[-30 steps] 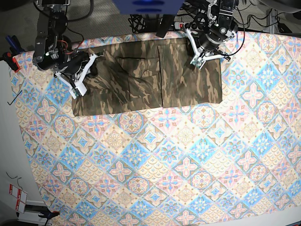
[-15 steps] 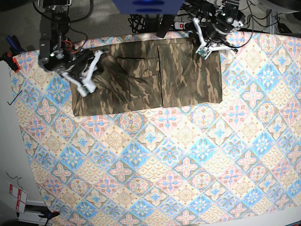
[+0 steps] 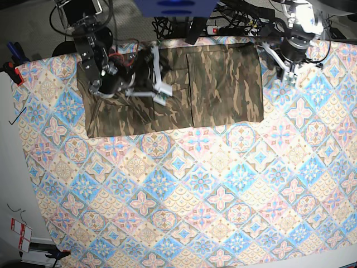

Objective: Fold the T-shirt properly
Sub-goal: 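Fold the strip end with the right gripper toward the shirt's middle, then release the fold and move the right gripper to the shirt's end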

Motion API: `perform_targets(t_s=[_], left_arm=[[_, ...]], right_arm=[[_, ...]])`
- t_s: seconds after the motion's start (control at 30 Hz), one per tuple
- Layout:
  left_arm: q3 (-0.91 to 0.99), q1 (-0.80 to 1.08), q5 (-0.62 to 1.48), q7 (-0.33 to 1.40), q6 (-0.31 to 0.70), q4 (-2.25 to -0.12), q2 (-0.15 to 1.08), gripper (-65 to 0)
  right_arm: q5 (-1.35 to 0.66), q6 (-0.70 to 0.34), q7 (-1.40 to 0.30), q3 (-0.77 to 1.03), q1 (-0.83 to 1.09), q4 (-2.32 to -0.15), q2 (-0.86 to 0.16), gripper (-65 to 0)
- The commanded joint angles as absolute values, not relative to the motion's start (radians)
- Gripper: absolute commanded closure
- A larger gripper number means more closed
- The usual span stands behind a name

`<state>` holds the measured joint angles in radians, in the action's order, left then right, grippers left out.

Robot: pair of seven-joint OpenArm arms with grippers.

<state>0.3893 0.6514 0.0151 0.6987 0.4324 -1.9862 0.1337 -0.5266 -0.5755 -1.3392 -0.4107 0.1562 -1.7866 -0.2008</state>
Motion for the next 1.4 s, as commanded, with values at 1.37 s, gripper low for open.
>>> perform_targets(t_s=[1.37], left_arm=[[0.696, 0.657, 0.048, 0.688, 0.432, -1.891, 0.145, 0.0]], right_arm=[[-0.621, -0.585, -1.353, -0.659, -0.111, -1.452, -0.199, -8.0]])
